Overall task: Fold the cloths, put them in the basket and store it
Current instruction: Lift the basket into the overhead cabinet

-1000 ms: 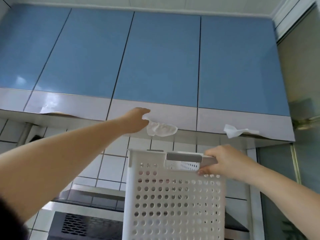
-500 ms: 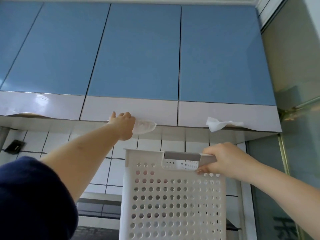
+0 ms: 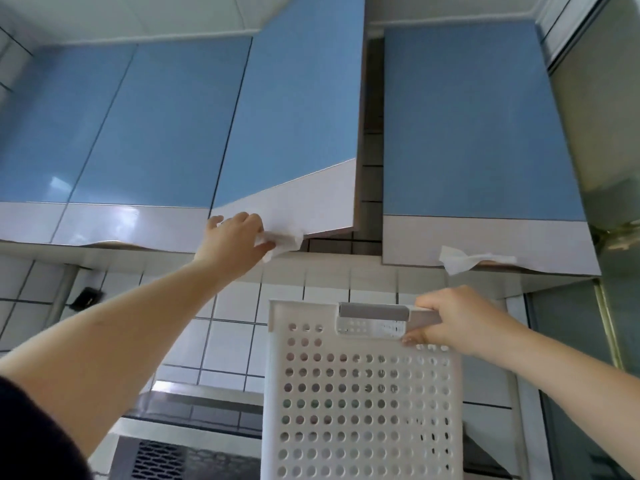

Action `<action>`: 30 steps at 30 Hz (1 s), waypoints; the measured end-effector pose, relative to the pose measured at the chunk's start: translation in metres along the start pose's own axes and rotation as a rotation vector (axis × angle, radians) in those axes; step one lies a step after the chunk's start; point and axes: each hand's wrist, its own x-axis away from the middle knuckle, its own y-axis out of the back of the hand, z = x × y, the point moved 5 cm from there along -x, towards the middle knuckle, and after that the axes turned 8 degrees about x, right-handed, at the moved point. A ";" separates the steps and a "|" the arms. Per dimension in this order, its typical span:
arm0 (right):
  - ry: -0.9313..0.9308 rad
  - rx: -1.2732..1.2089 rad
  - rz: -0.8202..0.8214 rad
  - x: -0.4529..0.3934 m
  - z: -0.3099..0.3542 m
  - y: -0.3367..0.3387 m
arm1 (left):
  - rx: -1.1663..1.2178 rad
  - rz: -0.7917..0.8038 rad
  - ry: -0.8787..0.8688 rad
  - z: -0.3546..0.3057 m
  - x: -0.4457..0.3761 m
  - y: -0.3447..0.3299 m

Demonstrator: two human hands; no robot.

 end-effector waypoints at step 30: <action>-0.016 0.022 -0.108 -0.020 0.173 0.057 | 0.949 0.004 0.536 0.171 0.088 0.083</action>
